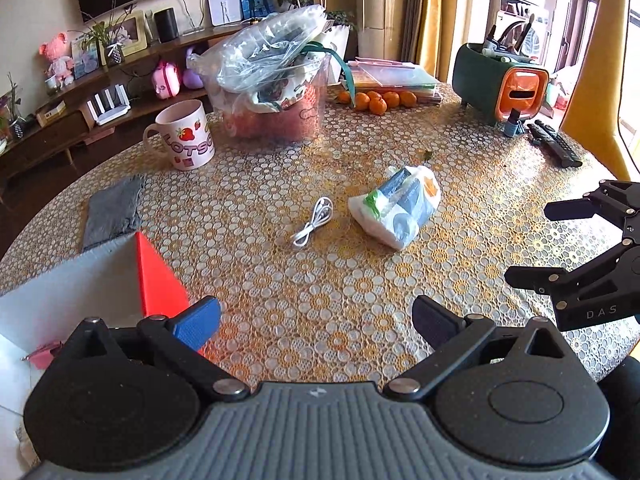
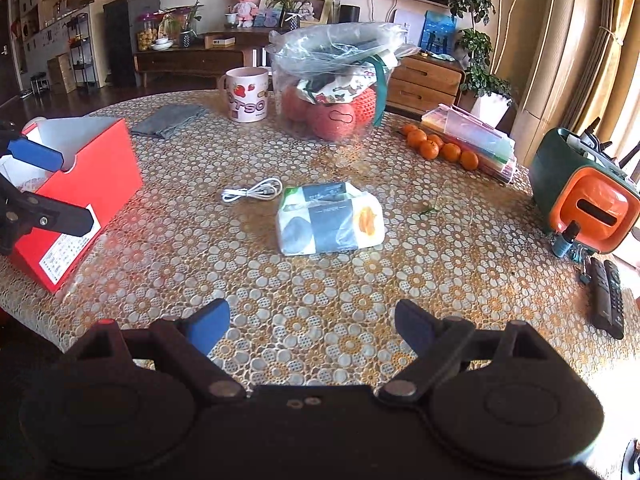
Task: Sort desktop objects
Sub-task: 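Move both tools back over the table toward the cable and tissue packet, then close the left tool on the white USB cable while the right tool grasps the tissue packet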
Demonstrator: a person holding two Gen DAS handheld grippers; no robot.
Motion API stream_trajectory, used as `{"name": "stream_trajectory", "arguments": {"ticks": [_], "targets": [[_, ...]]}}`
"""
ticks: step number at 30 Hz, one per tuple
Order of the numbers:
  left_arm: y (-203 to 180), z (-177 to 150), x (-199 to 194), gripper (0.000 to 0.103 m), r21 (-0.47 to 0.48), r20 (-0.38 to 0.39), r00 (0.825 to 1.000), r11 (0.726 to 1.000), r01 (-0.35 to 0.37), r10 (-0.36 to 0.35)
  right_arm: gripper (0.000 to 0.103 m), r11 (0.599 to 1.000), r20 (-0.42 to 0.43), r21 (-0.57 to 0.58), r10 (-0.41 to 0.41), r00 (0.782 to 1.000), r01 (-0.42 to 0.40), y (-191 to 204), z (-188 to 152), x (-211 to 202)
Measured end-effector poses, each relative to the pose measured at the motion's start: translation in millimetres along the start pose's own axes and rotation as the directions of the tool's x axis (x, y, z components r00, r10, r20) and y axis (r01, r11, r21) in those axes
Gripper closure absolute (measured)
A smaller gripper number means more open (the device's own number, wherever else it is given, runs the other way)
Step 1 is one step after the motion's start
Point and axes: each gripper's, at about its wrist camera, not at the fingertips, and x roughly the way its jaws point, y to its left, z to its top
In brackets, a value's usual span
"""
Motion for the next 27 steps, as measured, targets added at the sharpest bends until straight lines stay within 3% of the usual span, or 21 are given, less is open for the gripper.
{"name": "stream_trajectory", "arguments": {"ticks": [12, 20, 27], "targets": [[-8, 48, 68, 0.001, 0.123, -0.013, 0.999, 0.992, 0.033, -0.031, 0.013, 0.993, -0.038, 0.1, -0.061, 0.997, 0.064, -35, 60, 52], [-8, 62, 112, 0.001, 0.118, -0.096, 0.995, 0.993, 0.024, -0.013, 0.012, 0.979, -0.075, 0.152, -0.122, 0.99, 0.132, -39, 94, 90], [-4, 71, 133, 0.001, 0.13, -0.108, 0.994, 0.991, 0.024, -0.01, 0.01, 0.956, -0.143, 0.226, -0.158, 0.977, 0.187, -40, 115, 125]]}}
